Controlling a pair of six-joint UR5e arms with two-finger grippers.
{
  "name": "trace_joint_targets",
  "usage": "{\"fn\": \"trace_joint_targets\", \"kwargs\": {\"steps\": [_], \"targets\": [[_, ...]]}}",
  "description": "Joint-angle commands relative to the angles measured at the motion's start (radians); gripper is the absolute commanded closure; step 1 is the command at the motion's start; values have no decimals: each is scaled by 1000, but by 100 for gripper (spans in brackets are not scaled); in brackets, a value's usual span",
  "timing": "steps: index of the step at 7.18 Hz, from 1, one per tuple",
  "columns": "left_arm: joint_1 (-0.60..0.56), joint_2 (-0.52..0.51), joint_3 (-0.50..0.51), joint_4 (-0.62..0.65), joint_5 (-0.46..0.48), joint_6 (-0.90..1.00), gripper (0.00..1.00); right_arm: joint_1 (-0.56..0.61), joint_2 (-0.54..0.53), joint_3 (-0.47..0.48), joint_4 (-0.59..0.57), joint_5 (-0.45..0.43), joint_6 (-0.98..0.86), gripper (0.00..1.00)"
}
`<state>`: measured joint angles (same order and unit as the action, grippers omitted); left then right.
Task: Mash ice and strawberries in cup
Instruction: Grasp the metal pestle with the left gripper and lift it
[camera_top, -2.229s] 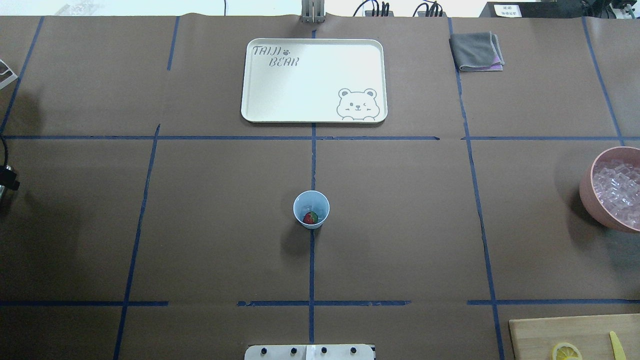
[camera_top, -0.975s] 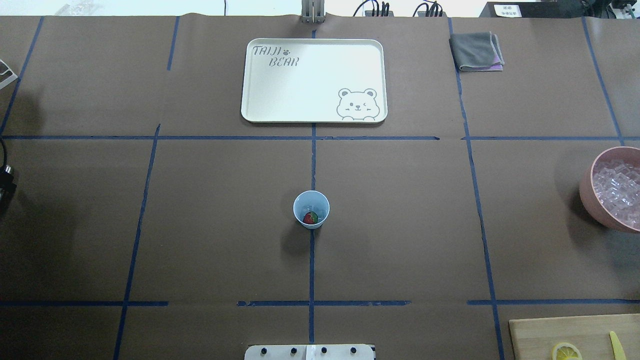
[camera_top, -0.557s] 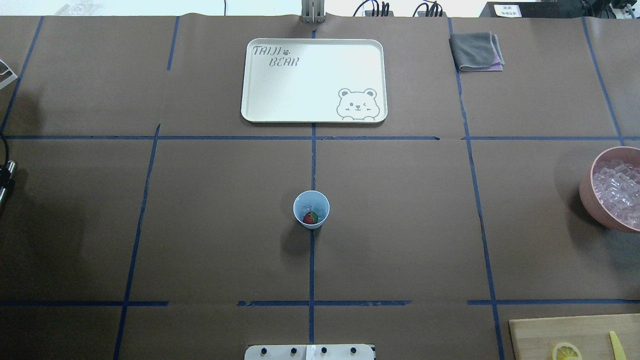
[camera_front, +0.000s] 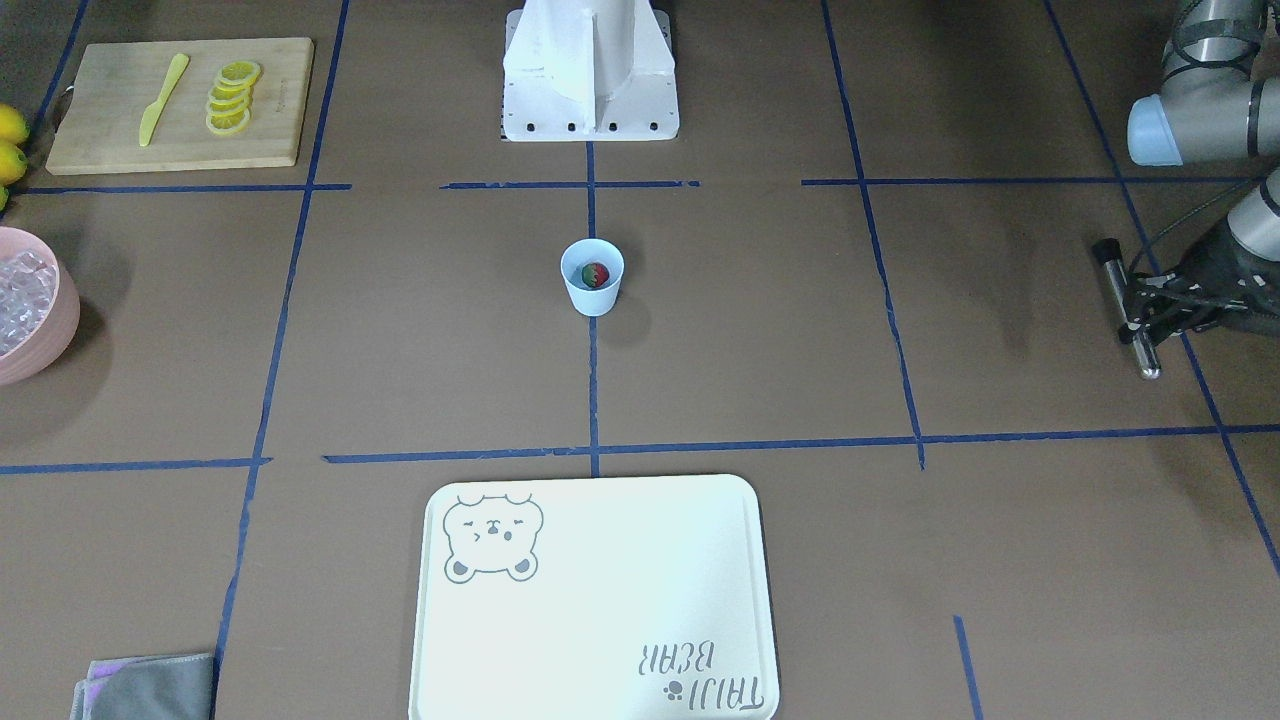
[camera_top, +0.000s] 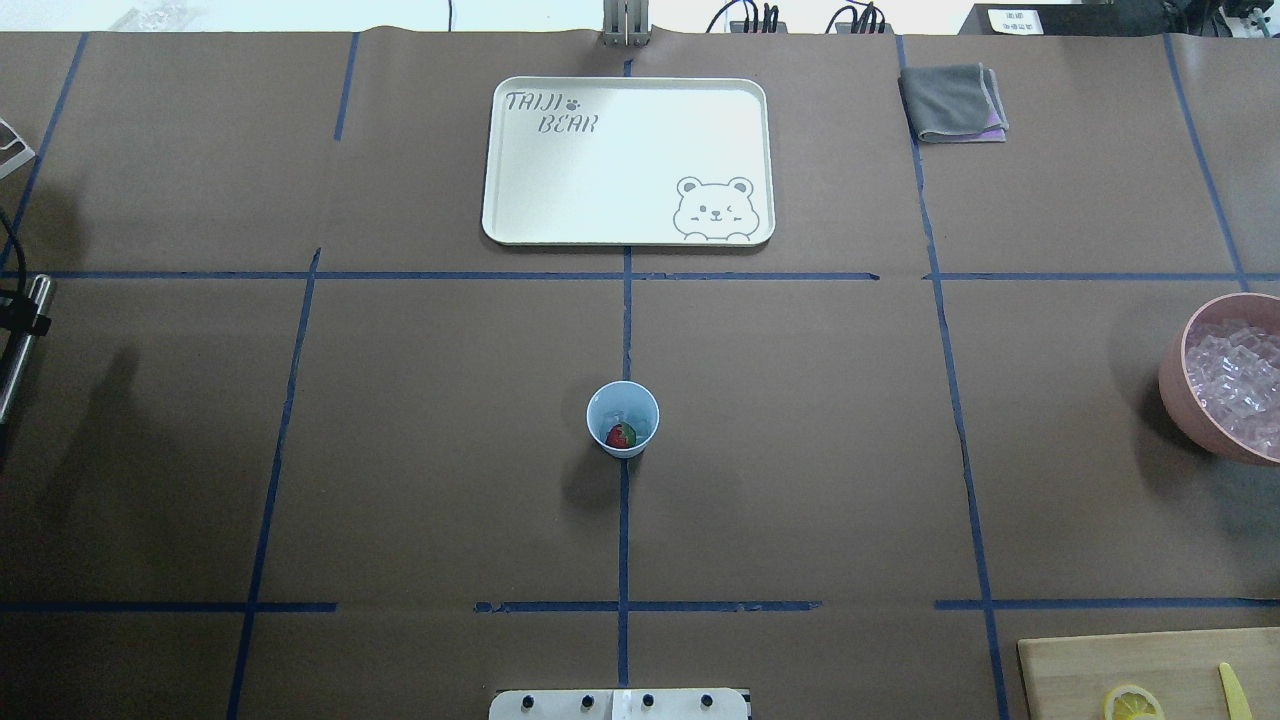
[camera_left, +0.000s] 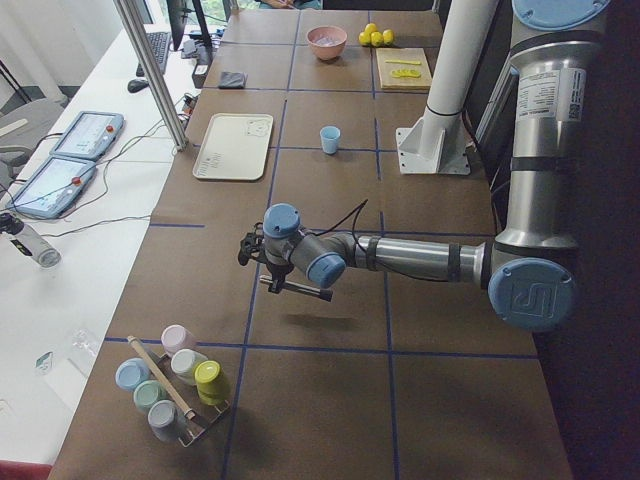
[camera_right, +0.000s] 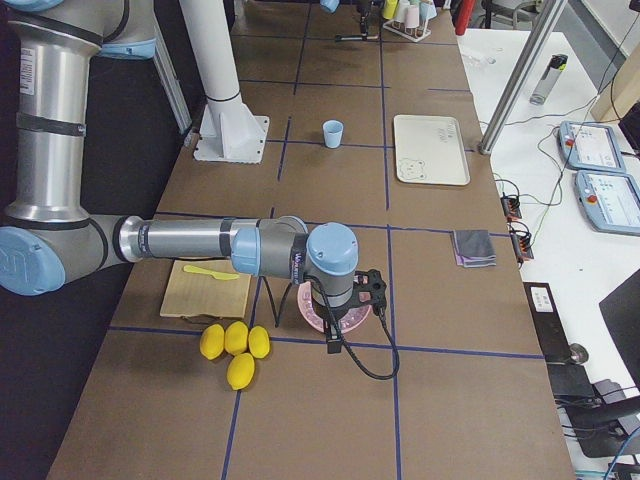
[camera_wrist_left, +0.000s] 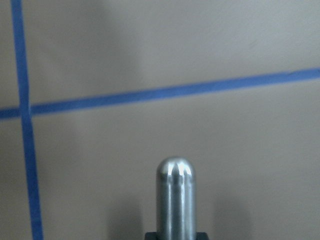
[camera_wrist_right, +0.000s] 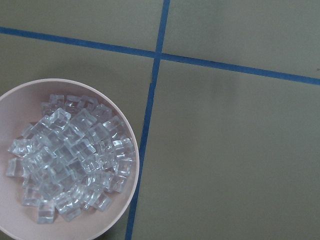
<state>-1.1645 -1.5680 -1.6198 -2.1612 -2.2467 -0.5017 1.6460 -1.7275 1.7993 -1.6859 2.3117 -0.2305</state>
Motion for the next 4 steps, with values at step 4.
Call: {"fn": "trace_joint_targets", "kwargs": {"steps": [4], "targets": [[-12,-167,-101,-141,-11,-15,96,0,-9,-1,0,-2,0,1]]}}
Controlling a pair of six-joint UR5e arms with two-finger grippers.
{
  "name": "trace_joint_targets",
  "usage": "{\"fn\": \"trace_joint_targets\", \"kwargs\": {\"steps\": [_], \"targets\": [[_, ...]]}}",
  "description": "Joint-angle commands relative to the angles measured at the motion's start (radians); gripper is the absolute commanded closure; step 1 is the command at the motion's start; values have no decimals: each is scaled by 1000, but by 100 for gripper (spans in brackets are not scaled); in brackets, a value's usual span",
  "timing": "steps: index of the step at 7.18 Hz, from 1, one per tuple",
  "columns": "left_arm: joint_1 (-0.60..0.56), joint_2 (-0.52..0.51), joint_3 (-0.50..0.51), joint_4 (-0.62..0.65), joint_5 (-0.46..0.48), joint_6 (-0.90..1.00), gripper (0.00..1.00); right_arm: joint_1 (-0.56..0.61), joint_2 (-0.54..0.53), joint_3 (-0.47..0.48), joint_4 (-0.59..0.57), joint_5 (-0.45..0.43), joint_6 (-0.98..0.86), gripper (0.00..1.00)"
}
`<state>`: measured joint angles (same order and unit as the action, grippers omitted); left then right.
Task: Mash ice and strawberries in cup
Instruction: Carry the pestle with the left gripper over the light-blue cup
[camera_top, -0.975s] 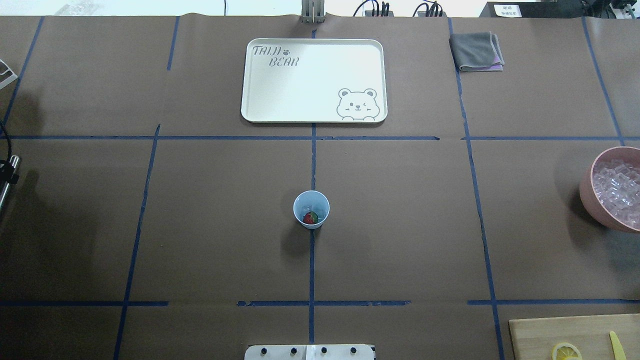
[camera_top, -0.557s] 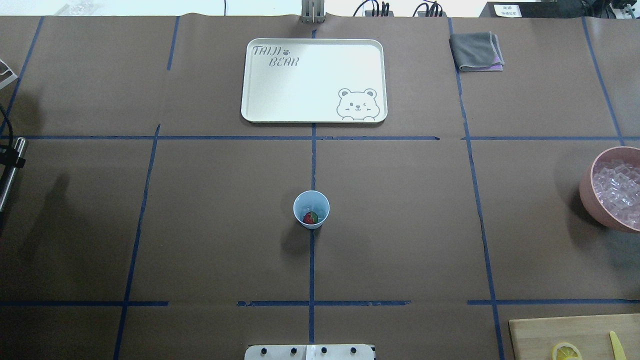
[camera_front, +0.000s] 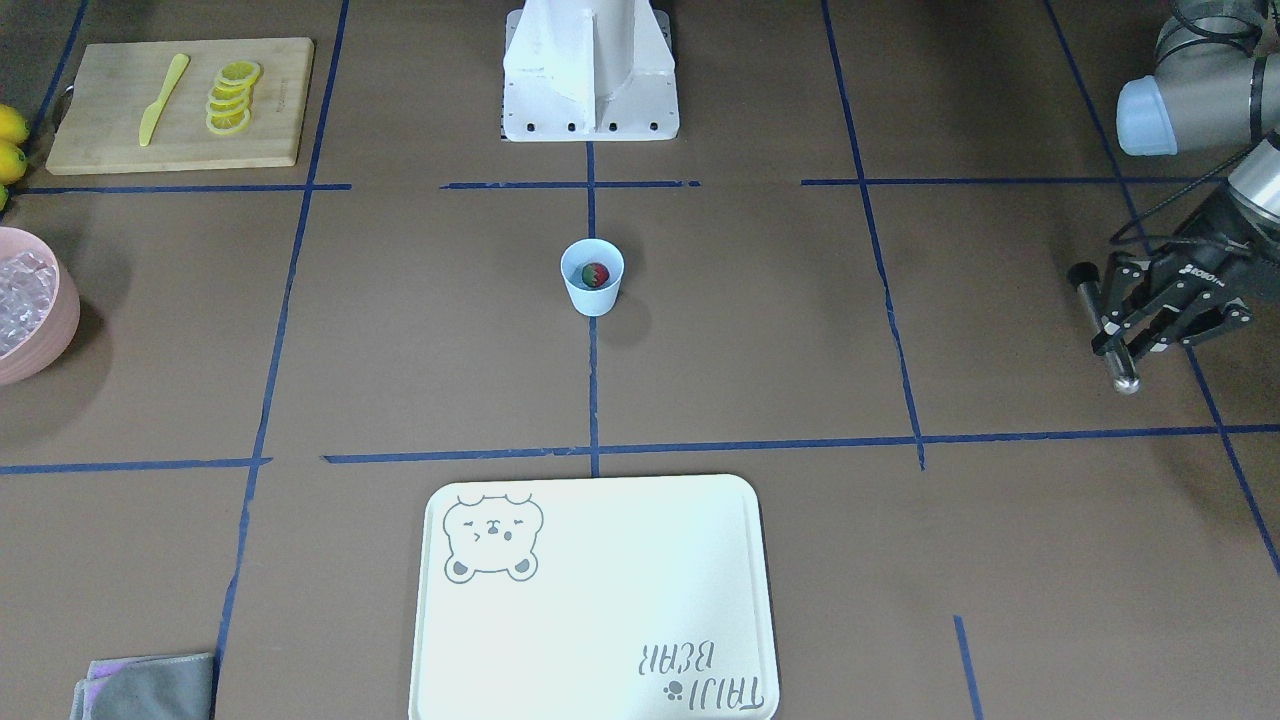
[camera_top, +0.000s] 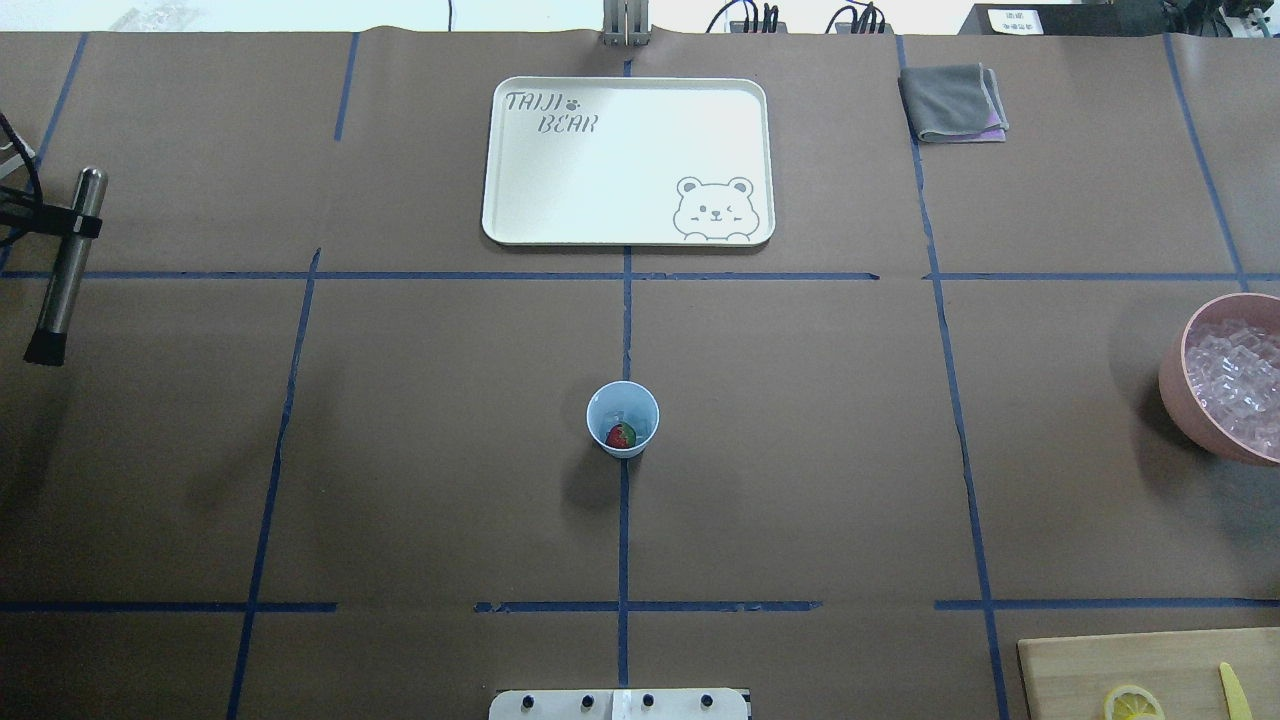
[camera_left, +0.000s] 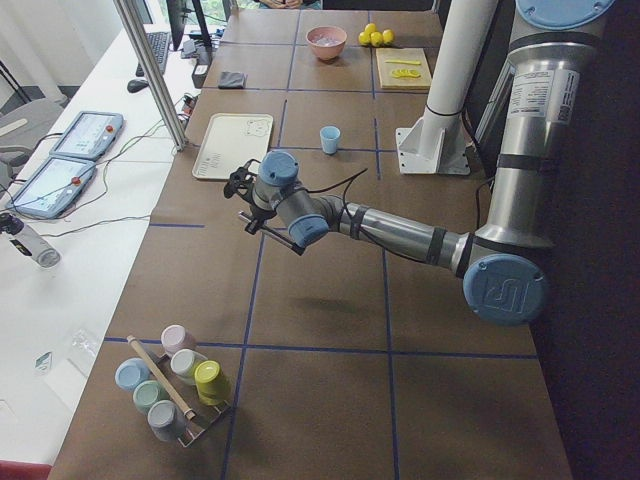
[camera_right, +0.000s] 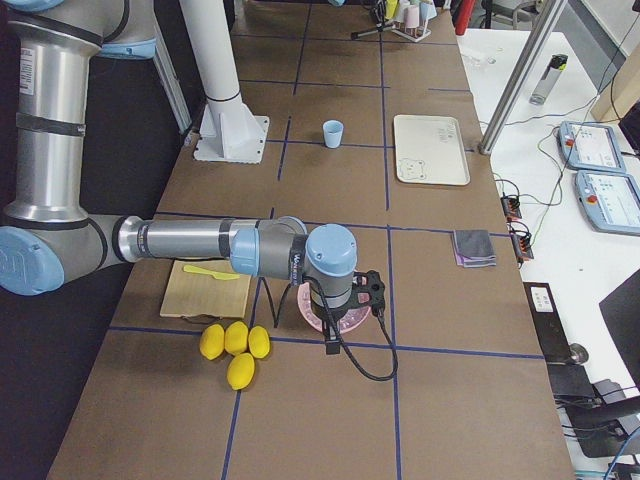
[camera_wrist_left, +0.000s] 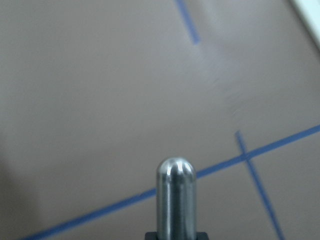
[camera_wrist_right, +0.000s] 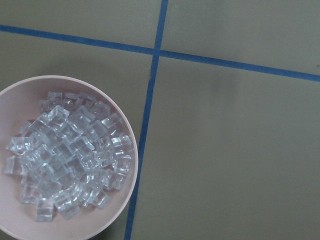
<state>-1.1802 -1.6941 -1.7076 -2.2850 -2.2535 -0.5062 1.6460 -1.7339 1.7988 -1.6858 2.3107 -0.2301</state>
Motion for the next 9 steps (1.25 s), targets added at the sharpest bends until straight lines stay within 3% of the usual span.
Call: {"fn": "trace_joint_targets", "kwargs": {"steps": [1,3,4,7,8,9], "targets": [[11,-61,23,-194,-1,-3,100,0,-3,-3,-2,-1,0,1],[95,-187,66,-318,-6,9,100,0,-1,-6,-2,-2,0,1],[167,-310,109,-373,-3,24,100,0,1,-7,-2,-2,2,1],[242,-407,115,-510,30,26,96,0,10,-15,-2,-4,3,1],[305,-429,117,-565,98,25,96,0,10,-15,-2,-4,3,1],[449,-426,121,-709,282,25,98,0,10,-16,-2,-4,5,1]]}}
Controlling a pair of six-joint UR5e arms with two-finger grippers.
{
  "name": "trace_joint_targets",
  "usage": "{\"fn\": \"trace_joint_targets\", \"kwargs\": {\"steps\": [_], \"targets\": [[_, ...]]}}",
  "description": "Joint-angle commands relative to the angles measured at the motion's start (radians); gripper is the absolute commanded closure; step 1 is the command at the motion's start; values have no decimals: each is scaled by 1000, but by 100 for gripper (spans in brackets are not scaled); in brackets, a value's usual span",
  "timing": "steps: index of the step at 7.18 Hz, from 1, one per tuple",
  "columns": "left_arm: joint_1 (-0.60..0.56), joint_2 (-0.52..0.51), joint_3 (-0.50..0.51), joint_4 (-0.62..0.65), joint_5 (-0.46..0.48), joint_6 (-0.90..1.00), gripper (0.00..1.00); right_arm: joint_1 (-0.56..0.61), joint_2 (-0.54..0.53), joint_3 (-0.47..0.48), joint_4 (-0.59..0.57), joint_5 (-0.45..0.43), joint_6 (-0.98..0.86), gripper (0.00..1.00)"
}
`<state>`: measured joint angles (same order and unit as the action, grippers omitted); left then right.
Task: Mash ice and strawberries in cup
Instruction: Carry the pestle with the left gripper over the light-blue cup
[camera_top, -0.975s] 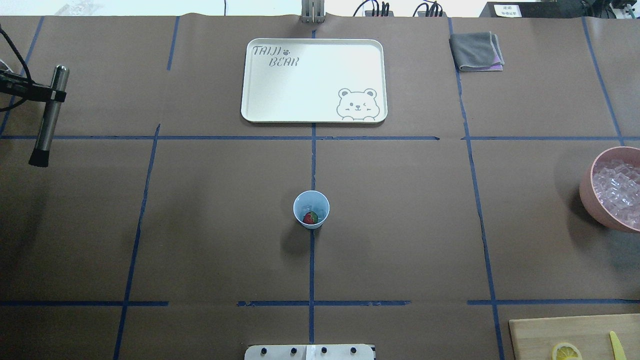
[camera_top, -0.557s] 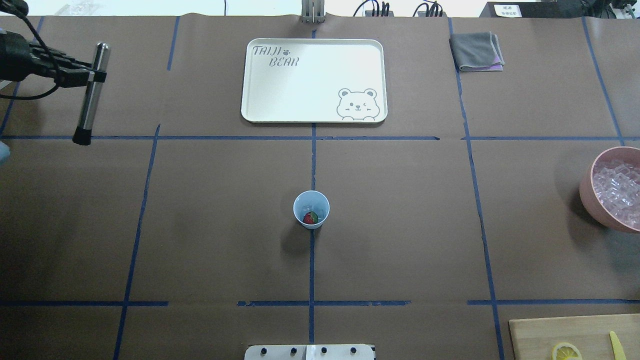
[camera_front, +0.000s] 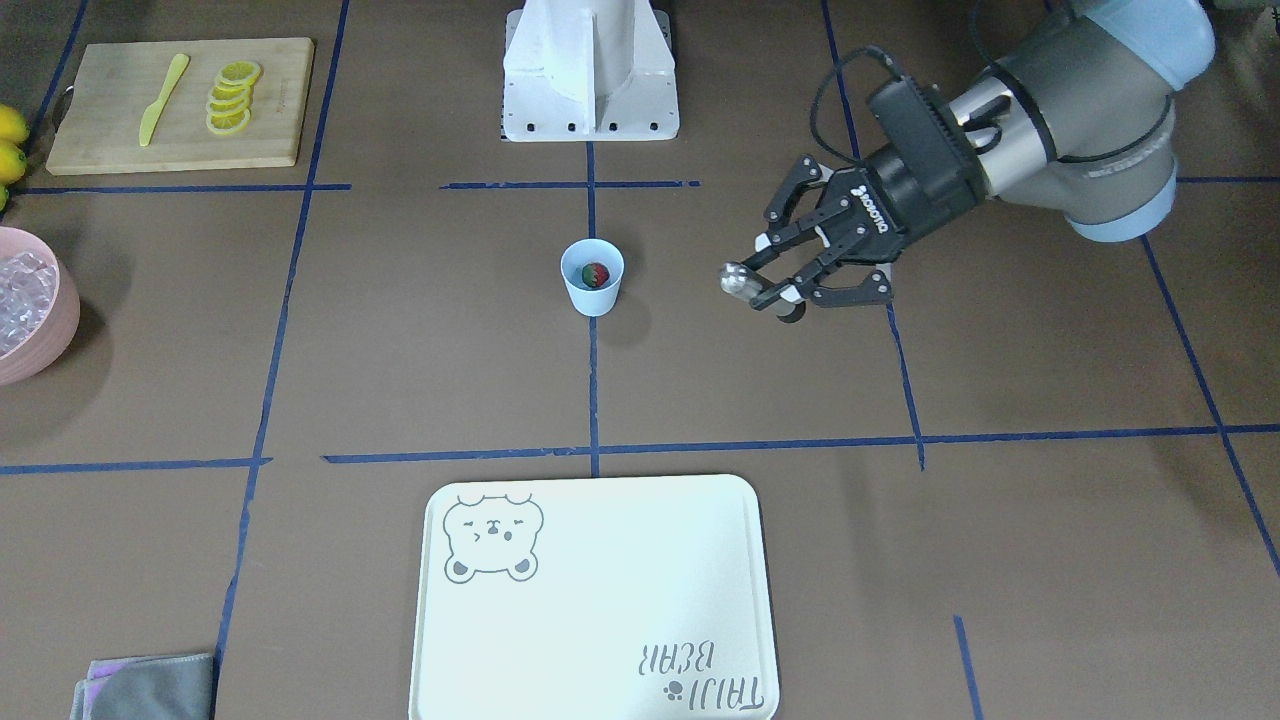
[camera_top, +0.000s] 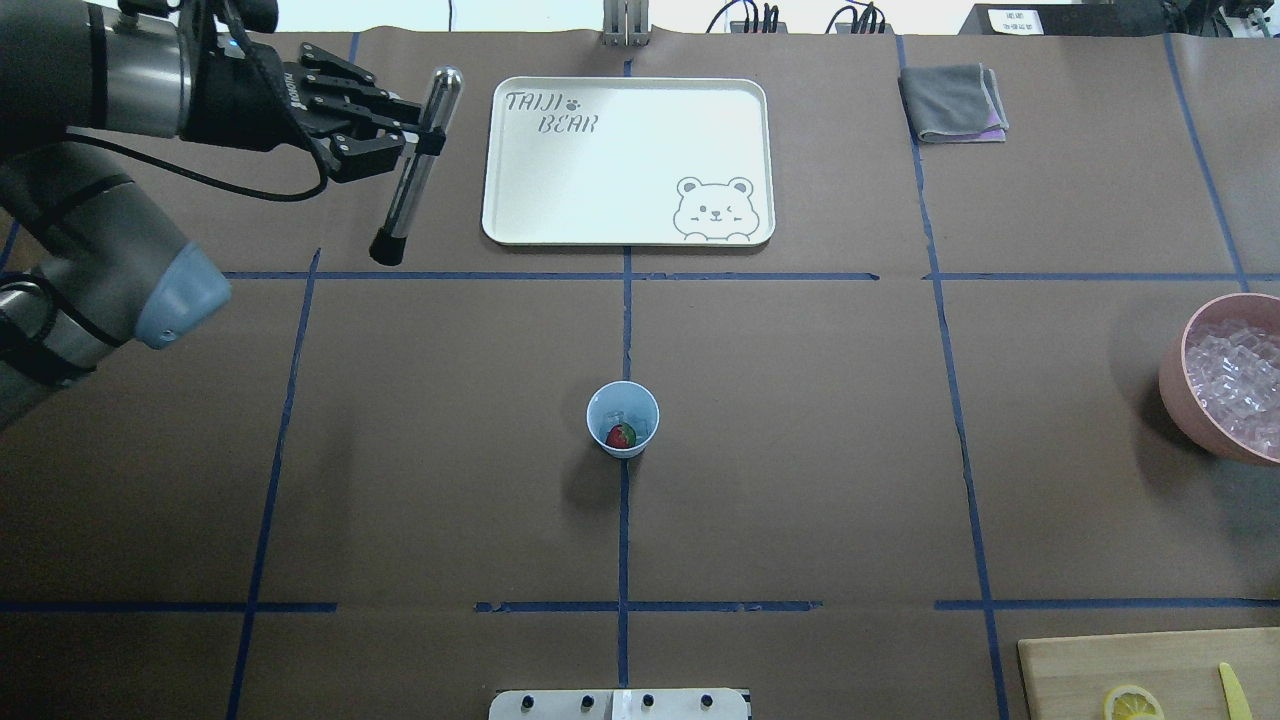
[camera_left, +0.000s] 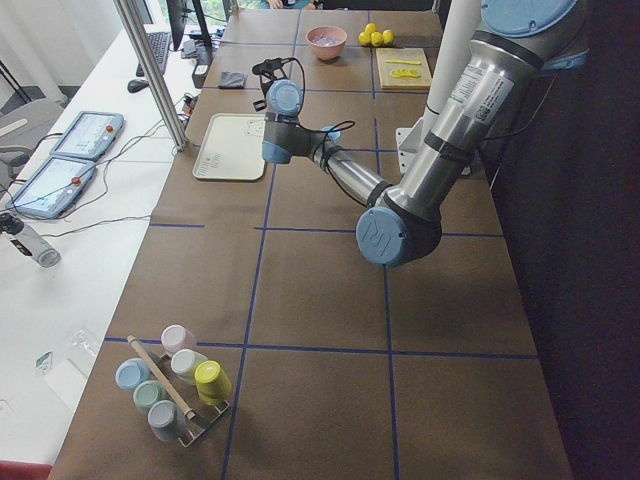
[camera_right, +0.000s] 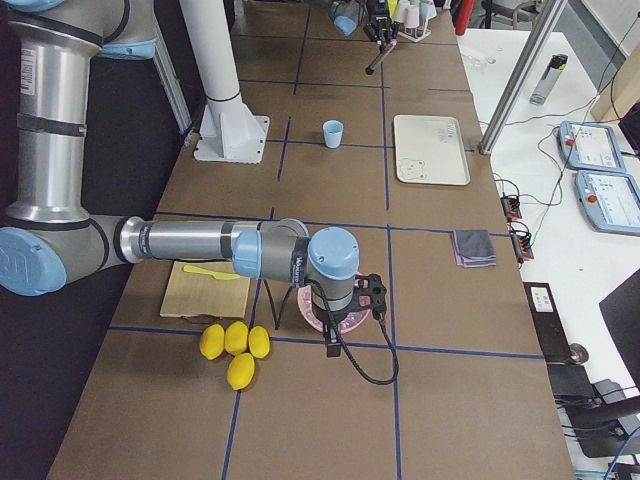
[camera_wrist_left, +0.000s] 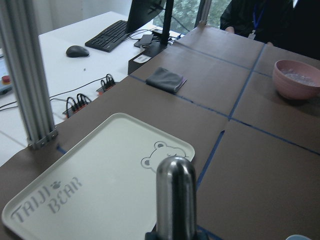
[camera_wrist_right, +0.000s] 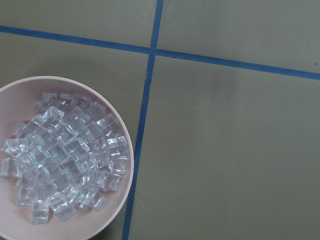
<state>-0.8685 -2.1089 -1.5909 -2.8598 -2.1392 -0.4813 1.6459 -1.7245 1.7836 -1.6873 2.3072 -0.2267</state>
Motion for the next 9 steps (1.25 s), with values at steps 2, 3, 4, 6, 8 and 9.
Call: {"fn": "trace_joint_targets", "kwargs": {"steps": [2,3,4,6,8,9], "targets": [[276,-7,11,-307,353,-3,98,0,2,0,0,1,9,1],[302,-11,40,-408,383,-10,100,0,3,0,1,0,9,1],[378,-4,108,-558,486,-10,100,0,3,0,1,0,9,1],[420,0,190,-668,533,-5,100,0,3,3,1,-11,9,1],[422,4,192,-670,557,1,100,0,-3,14,1,-20,9,1],[442,3,209,-668,599,3,100,2,-3,16,1,-20,9,1]]}}
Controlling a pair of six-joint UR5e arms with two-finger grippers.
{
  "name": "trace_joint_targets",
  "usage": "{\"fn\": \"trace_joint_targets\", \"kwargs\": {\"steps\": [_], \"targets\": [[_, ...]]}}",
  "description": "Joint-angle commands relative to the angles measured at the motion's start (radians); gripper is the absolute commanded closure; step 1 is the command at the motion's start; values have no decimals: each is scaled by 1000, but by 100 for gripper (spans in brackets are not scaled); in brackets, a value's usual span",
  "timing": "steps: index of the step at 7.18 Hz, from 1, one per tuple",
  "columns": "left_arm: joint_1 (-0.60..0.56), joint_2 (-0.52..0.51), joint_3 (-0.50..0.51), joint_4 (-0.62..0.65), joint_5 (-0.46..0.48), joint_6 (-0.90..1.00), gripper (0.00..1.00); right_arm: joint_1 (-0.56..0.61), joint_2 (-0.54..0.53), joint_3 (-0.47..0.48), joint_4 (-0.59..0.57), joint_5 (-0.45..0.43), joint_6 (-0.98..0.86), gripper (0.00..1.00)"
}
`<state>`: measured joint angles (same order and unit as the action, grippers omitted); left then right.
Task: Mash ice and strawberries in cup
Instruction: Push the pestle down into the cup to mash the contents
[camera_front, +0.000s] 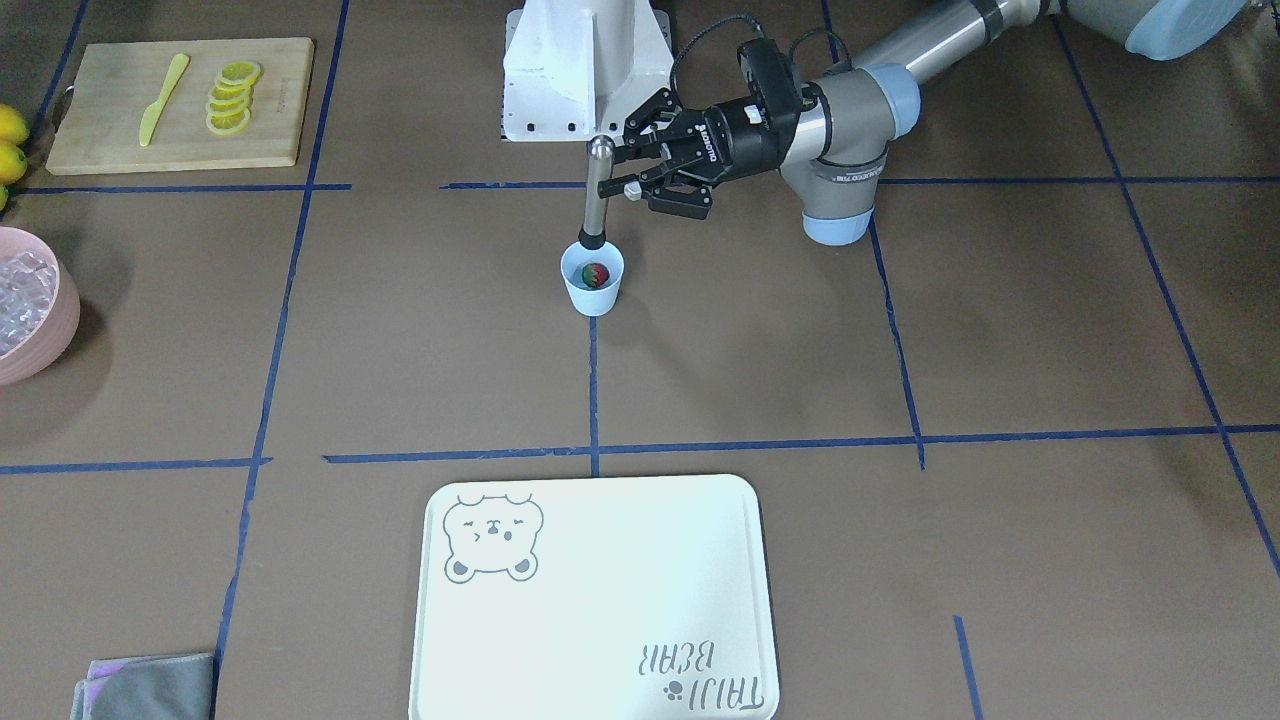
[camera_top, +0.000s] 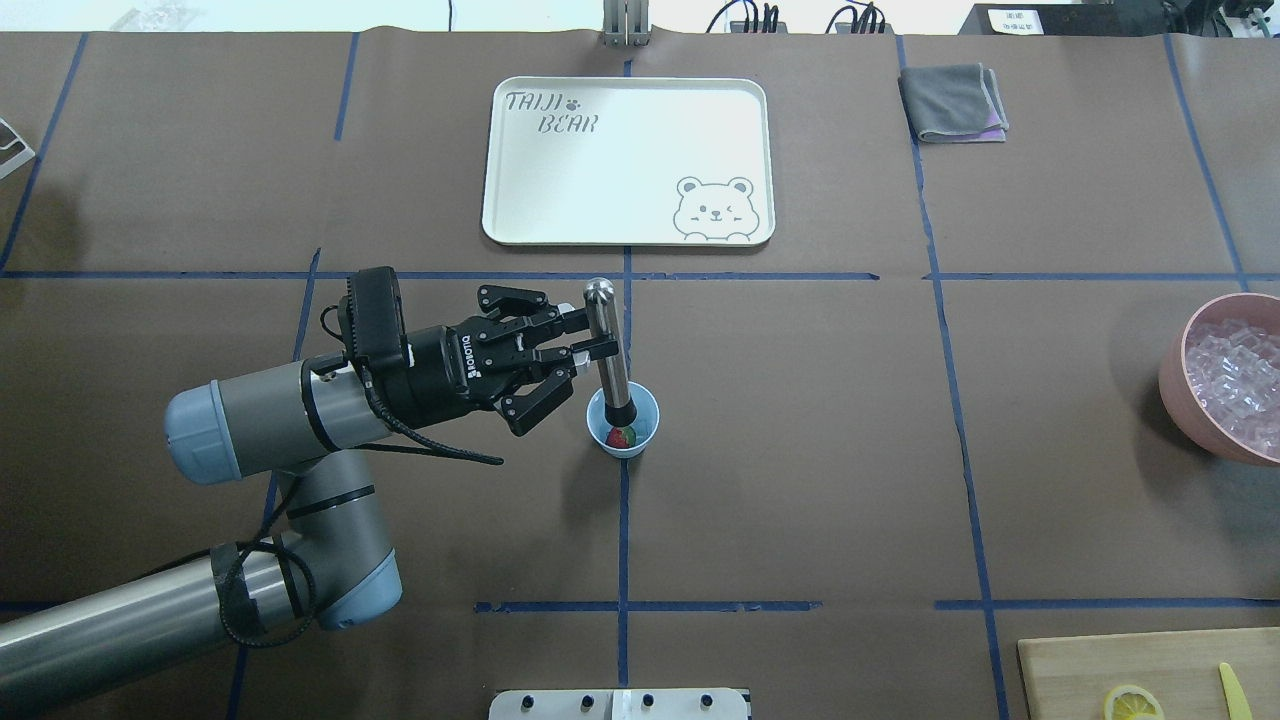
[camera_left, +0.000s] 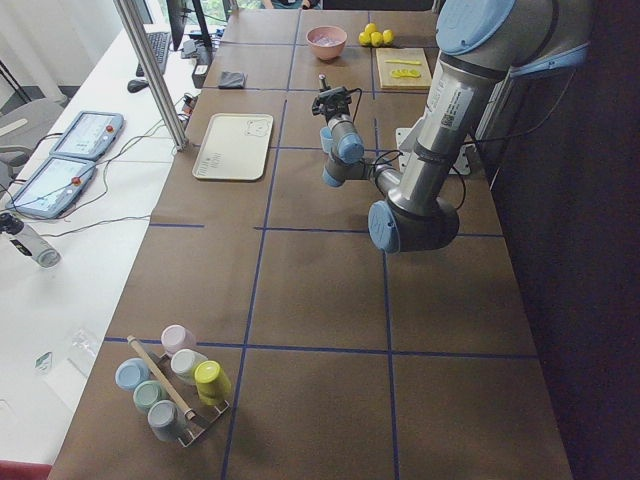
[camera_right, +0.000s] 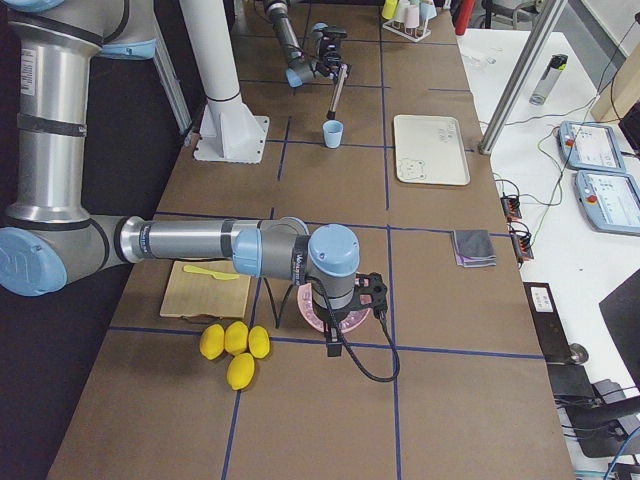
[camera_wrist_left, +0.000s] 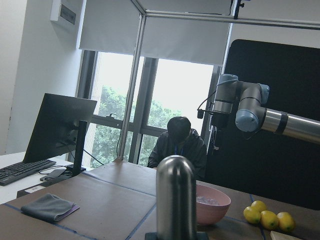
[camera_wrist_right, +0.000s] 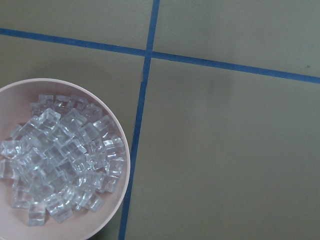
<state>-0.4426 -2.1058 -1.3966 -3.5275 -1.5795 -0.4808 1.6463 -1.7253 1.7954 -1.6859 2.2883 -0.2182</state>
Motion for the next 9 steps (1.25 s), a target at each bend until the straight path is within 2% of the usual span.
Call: {"fn": "trace_joint_targets", "kwargs": {"steps": [1,9], "targets": [[30,-11,52,-2,76,2,100,0,-2,4,0,-1,-1,1],[70,-14,117,-4,99,34,100,1,-10,1,0,-3,-1,1]]}}
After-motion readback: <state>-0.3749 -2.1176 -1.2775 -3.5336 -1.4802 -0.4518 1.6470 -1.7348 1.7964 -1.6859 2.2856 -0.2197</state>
